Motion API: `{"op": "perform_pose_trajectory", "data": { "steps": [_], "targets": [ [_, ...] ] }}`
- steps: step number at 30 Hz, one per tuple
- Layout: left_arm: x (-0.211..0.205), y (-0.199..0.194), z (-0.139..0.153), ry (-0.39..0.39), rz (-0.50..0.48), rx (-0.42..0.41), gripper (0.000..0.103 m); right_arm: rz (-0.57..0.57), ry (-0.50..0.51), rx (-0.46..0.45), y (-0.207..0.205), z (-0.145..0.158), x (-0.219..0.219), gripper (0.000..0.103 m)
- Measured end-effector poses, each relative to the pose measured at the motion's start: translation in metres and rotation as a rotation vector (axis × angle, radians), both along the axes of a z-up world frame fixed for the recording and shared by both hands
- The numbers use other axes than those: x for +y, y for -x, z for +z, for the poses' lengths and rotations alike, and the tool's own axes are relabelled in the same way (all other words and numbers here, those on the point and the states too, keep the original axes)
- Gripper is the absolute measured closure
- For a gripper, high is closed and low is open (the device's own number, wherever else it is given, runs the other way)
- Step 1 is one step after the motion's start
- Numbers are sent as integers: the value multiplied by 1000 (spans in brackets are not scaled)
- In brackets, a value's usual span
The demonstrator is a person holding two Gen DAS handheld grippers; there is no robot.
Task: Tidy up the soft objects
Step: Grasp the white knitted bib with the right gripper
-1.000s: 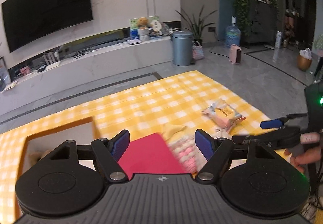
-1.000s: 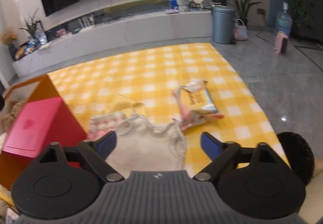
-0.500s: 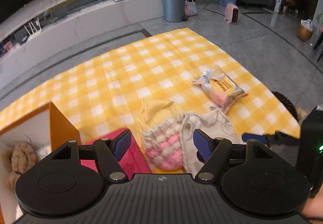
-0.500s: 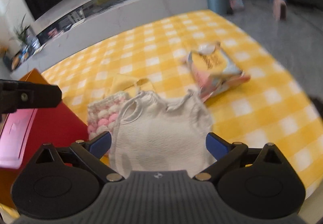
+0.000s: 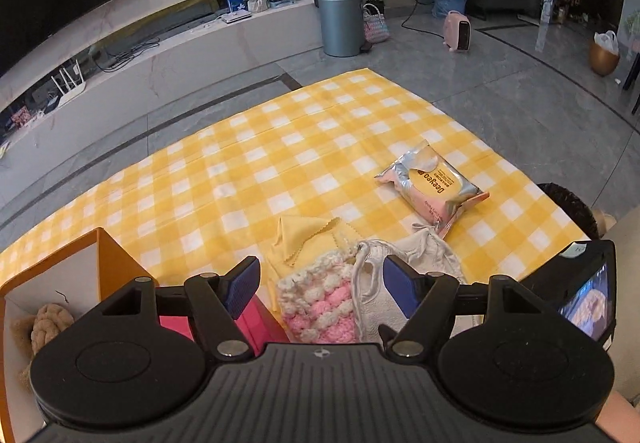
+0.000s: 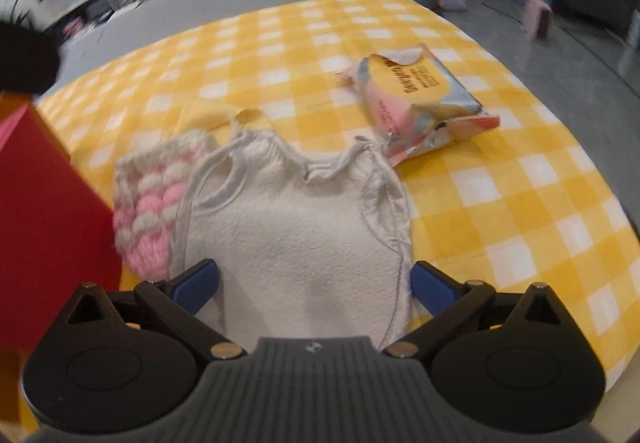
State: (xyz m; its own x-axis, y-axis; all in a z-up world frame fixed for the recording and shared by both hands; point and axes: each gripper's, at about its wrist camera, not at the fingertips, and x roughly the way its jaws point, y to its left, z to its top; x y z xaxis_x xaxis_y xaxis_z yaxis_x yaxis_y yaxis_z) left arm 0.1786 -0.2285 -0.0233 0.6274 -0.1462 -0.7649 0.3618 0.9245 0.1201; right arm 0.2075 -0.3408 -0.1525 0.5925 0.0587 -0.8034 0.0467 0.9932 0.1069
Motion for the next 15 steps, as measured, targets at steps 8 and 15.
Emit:
{"op": "perform_pose_trajectory", "data": {
  "steps": [8, 15],
  "targets": [
    [-4, -2, 7, 26, 23, 4, 20, 17, 85, -51, 8, 4, 0, 36],
    [-6, -2, 7, 10, 26, 6, 20, 36, 76, -60, 10, 14, -10, 86]
  ]
}}
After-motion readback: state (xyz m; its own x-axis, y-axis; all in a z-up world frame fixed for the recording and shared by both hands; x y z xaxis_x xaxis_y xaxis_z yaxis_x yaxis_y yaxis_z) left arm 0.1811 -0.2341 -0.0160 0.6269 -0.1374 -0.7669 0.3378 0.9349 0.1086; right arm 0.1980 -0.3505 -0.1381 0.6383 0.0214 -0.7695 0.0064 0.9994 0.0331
